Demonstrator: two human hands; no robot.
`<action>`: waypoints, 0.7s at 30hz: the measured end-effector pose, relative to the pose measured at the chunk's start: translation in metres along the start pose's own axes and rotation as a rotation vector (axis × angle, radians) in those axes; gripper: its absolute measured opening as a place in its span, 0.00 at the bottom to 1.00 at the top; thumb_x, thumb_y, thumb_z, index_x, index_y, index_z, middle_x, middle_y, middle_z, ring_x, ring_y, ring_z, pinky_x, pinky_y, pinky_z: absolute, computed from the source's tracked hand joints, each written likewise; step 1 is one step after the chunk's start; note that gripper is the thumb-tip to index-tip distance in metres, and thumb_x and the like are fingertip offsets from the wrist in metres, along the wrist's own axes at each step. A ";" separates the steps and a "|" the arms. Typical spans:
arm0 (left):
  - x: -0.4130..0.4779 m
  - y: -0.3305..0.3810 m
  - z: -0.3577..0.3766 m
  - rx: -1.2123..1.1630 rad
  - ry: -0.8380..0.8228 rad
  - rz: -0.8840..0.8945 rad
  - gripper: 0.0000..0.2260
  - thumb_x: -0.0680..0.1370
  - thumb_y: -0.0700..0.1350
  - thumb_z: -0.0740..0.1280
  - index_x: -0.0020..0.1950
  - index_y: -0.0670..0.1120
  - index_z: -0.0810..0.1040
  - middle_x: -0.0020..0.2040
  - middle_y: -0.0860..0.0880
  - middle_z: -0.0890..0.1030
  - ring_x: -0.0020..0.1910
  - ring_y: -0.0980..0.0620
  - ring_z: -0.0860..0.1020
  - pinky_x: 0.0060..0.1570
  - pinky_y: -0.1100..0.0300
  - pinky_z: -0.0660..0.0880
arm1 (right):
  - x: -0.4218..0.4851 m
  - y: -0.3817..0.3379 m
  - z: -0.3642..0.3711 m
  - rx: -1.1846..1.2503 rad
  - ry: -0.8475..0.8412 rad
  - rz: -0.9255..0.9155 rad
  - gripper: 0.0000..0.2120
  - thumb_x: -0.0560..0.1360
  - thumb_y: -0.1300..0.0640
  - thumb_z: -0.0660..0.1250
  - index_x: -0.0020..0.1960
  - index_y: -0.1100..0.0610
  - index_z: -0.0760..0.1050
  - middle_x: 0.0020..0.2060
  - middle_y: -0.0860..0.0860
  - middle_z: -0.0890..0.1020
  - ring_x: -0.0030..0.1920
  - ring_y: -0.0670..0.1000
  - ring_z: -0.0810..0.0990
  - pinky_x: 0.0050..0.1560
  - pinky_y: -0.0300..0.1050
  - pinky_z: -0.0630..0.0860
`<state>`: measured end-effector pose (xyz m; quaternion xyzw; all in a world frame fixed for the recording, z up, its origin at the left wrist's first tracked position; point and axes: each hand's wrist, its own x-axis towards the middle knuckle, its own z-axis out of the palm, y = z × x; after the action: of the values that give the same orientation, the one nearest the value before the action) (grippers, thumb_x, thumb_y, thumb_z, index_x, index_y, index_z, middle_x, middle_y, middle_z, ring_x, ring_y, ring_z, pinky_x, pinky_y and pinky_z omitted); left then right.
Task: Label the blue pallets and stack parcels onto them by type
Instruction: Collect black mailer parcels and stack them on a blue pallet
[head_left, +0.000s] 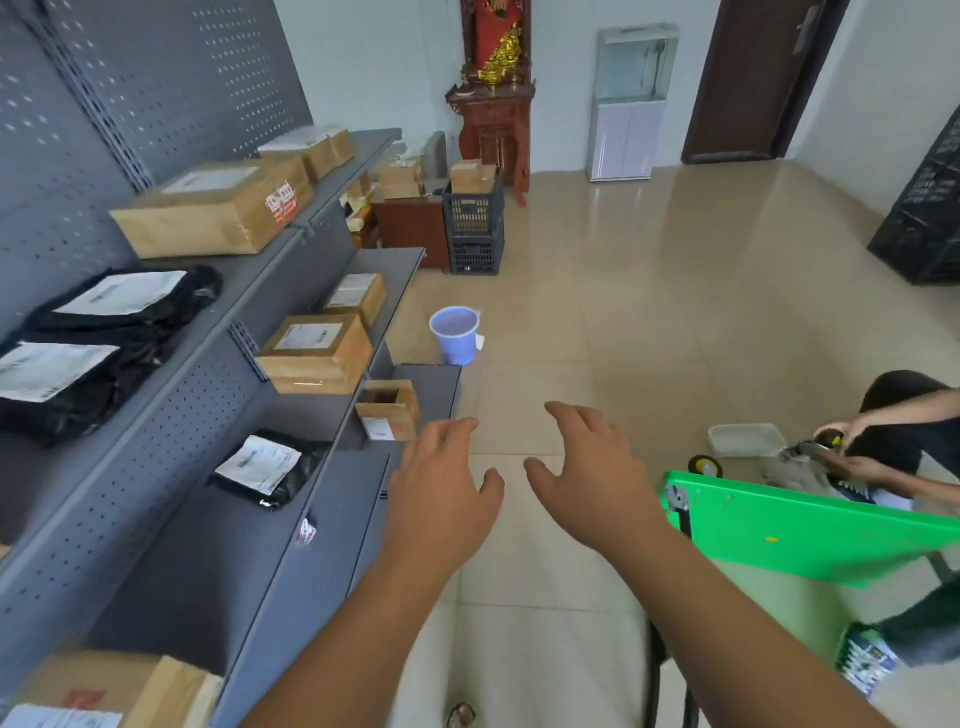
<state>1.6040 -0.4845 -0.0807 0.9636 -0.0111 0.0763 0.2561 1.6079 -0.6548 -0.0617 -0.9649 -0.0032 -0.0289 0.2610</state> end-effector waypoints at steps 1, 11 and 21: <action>0.013 -0.009 0.001 -0.003 0.001 -0.012 0.25 0.78 0.54 0.67 0.75 0.54 0.68 0.73 0.53 0.69 0.70 0.49 0.68 0.64 0.52 0.68 | 0.015 -0.005 0.007 -0.002 -0.011 -0.013 0.32 0.77 0.44 0.65 0.78 0.48 0.62 0.74 0.48 0.69 0.70 0.56 0.69 0.67 0.54 0.70; 0.153 -0.112 -0.021 -0.012 -0.006 -0.108 0.24 0.78 0.53 0.66 0.74 0.52 0.70 0.72 0.50 0.71 0.67 0.46 0.71 0.63 0.46 0.74 | 0.165 -0.074 0.074 -0.086 -0.083 -0.059 0.31 0.78 0.44 0.64 0.78 0.49 0.61 0.71 0.50 0.71 0.68 0.57 0.71 0.66 0.52 0.70; 0.217 -0.209 -0.032 0.019 0.009 -0.374 0.24 0.78 0.53 0.65 0.75 0.53 0.68 0.71 0.49 0.70 0.67 0.45 0.70 0.59 0.49 0.72 | 0.276 -0.139 0.163 -0.069 -0.318 -0.207 0.28 0.78 0.47 0.64 0.75 0.51 0.64 0.69 0.53 0.73 0.67 0.60 0.71 0.63 0.53 0.72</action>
<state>1.8267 -0.2835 -0.1231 0.9509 0.1700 0.0316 0.2568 1.8894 -0.4547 -0.1166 -0.9602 -0.1425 0.0973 0.2198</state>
